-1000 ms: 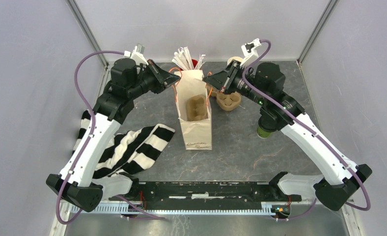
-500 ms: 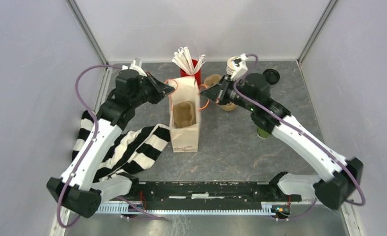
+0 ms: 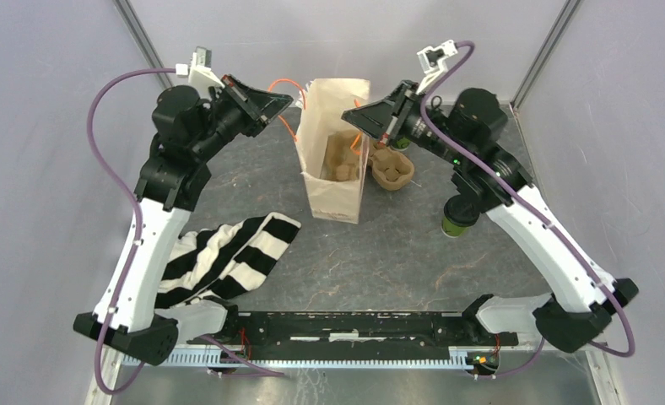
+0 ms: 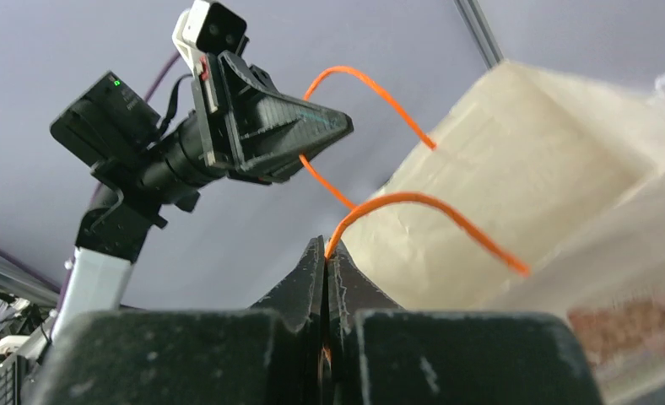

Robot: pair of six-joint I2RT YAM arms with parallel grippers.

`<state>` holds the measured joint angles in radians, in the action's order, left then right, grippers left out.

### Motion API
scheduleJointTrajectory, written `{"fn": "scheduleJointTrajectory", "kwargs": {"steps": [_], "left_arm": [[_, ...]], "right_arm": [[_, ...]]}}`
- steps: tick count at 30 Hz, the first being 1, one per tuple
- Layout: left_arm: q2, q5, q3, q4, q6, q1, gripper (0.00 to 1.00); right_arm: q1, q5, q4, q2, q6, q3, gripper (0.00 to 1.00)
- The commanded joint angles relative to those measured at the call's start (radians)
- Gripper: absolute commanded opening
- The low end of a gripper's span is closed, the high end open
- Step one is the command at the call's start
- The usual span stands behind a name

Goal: Pack the takeout coffee

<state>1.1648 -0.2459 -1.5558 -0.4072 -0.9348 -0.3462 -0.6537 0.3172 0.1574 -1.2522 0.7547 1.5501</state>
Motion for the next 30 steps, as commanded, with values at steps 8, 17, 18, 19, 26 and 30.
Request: {"fn": "scheduleJointTrajectory", "kwargs": {"steps": [8,17,18,19,26,30], "left_arm": [[-0.084,-0.018,0.414,0.019,-0.058,0.001,0.02],[-0.068,-0.101,0.290,0.138,0.067,0.001,0.02],[-0.069,-0.115,0.288,0.162,0.077,0.000,0.02],[-0.072,-0.128,0.285,0.181,0.085,0.000,0.02],[-0.092,-0.190,0.342,0.246,0.194,-0.013,0.02],[-0.081,-0.237,0.410,0.287,0.194,-0.023,0.02]], "right_arm": [[0.059,-0.017,-0.021,0.081,-0.004,-0.401,0.00],[0.058,0.108,-0.150,0.019,-0.178,-0.258,0.00],[0.058,0.121,-0.192,0.018,-0.191,-0.247,0.00],[0.057,0.134,-0.206,0.013,-0.215,-0.235,0.00],[0.057,0.208,-0.246,-0.059,-0.281,-0.237,0.00],[0.057,0.256,-0.276,-0.058,-0.231,-0.322,0.00]]}}
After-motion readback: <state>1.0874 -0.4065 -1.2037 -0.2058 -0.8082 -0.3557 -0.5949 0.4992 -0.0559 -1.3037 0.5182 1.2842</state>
